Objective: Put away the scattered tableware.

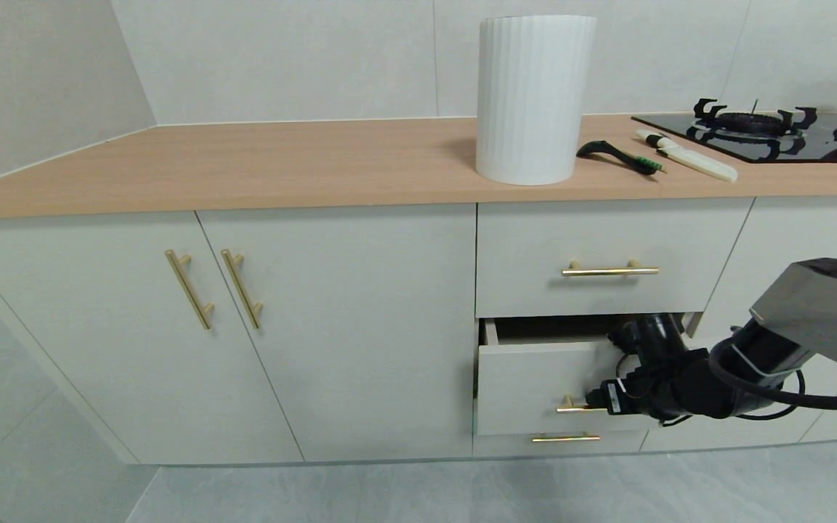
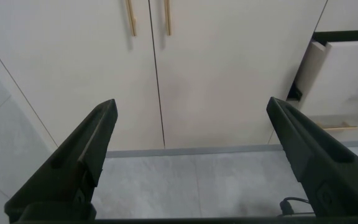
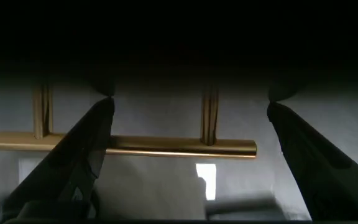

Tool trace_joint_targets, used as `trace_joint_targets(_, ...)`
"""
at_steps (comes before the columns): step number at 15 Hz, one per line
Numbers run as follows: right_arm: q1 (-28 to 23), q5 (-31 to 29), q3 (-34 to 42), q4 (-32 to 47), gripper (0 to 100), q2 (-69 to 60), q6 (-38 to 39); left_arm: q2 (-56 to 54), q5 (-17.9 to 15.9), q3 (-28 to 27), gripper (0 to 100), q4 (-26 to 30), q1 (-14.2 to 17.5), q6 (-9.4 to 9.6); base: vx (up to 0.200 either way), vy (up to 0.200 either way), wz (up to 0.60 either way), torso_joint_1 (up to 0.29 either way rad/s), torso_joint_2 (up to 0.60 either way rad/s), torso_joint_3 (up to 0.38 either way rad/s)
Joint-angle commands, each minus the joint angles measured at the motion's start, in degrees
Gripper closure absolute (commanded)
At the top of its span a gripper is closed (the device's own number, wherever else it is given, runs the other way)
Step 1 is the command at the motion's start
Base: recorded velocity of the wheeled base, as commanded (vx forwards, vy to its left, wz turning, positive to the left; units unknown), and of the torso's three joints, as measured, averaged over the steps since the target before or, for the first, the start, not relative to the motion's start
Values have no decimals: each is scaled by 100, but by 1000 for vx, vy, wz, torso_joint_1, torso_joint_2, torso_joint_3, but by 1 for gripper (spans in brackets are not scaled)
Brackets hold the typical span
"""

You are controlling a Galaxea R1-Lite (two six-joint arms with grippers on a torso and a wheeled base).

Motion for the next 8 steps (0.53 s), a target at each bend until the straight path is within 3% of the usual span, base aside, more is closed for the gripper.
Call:
trace_joint_targets(1,66,126,68,490,0,-931,-10,2,-2,1,0,-1,0,2,0,0,0,0,0,0)
trace_joint_targets(5,312,213,68,1448,0,-2188,-1,2,-2,1,0,-1,0,2,0,0,0,0,0,0)
trace_joint_targets(8,479,178,94,1386,0,-2513,43,2,-2,1,0,-1,0,2,0,0,0,0,0,0)
